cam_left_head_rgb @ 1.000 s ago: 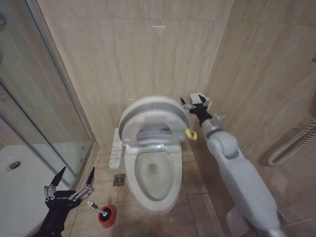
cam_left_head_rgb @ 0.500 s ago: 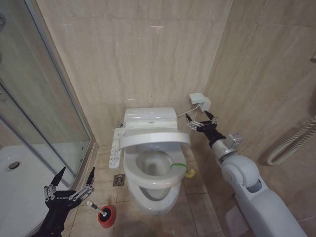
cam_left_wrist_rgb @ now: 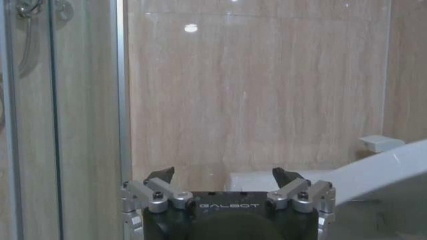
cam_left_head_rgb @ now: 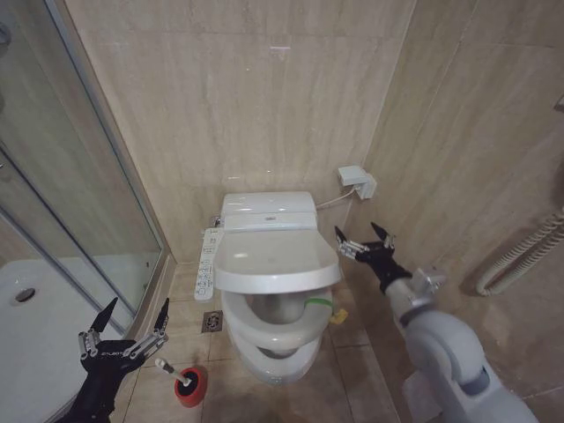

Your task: Open the toilet lid, clean the toilet bowl with a toilet brush, close the toilet lid, and flush.

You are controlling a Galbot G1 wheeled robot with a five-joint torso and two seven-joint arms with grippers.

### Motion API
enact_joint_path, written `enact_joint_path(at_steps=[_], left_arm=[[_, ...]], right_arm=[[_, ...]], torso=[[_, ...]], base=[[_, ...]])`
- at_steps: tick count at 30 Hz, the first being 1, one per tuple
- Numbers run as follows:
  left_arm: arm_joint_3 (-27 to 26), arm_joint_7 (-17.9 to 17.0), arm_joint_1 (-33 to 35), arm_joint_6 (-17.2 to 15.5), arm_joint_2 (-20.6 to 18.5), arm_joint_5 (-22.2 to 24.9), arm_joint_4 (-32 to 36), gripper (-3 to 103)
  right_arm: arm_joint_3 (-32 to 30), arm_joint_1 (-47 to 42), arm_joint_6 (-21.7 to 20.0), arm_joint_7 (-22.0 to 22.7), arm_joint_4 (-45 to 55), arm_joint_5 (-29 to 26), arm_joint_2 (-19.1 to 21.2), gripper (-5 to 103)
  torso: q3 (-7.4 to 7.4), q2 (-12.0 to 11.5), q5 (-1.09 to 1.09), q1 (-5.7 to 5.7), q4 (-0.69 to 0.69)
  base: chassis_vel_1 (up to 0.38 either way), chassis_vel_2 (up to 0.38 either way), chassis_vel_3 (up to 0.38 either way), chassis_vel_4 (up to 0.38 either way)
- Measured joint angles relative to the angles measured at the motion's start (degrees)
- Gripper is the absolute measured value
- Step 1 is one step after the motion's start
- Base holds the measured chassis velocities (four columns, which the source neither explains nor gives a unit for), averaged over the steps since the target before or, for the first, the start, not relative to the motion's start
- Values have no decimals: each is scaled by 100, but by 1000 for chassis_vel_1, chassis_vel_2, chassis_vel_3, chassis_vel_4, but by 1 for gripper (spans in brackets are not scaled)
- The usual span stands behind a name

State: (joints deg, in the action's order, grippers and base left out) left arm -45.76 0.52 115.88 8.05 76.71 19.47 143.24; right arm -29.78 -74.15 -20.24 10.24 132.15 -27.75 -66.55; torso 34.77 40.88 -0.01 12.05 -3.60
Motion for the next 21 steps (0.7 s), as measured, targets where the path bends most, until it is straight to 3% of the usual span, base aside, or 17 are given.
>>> enact_joint_path(at_steps=[2,8,21], left_arm=[[0,0,0,0,0,0,0,99],[0,0,0,0,0,0,0,99],[0,-1,0,0,0,0,0,99]], right_arm=[[-6,-409,437,-161,22,579,-243,100],[-120,-1109,832,-498,164,1272,-553,100],[-101,-2227,1190,-751,162,1973,-1202,100]], torso=[[0,0,0,0,0],[0,0,0,0,1],[0,0,0,1,0]], base=[[0,0,0,0],[0,0,0,0],[0,0,0,0]])
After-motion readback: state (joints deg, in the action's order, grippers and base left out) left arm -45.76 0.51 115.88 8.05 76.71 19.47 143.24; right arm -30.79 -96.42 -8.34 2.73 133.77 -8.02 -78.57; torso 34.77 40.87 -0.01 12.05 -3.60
